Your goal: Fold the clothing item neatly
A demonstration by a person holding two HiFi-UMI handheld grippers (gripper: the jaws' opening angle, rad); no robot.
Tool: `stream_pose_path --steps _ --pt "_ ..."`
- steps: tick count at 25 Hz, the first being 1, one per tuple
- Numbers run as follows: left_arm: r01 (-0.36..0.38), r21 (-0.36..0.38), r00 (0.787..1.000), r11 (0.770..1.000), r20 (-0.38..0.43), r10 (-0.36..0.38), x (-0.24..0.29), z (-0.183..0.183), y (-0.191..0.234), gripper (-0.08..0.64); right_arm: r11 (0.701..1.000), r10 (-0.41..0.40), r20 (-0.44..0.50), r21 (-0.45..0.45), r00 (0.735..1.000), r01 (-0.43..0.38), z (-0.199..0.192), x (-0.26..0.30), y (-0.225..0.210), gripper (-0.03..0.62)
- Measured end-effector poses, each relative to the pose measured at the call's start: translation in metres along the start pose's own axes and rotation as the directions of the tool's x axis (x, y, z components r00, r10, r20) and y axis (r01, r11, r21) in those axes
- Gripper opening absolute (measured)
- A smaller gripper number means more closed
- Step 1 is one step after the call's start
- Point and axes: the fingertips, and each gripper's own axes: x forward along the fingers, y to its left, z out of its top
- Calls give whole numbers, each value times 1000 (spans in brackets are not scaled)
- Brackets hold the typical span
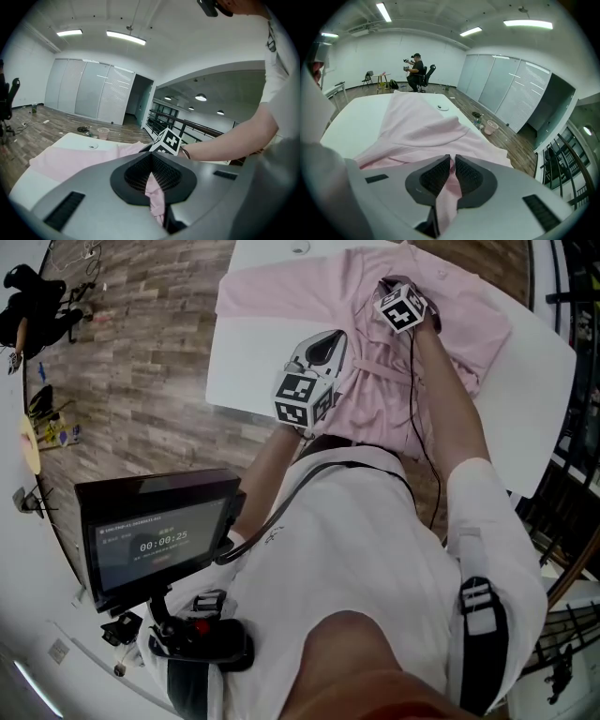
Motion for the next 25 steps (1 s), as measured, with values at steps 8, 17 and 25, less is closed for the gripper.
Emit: stream_pose_path --steps 8,17,25 --pt "-13 -7 1000 1000 1 13 -1 -1 1 2 991 -51 58 125 997 43 0 -11 -18 71" --pt "-16 -2 1000 1000 0 16 -1 0 4 2 984 35 -22 177 999 -30 -34 1 16 5" --pt "-40 0 999 999 3 40 -4 0 16 2 975 33 3 220 999 -33 -32 0 24 5"
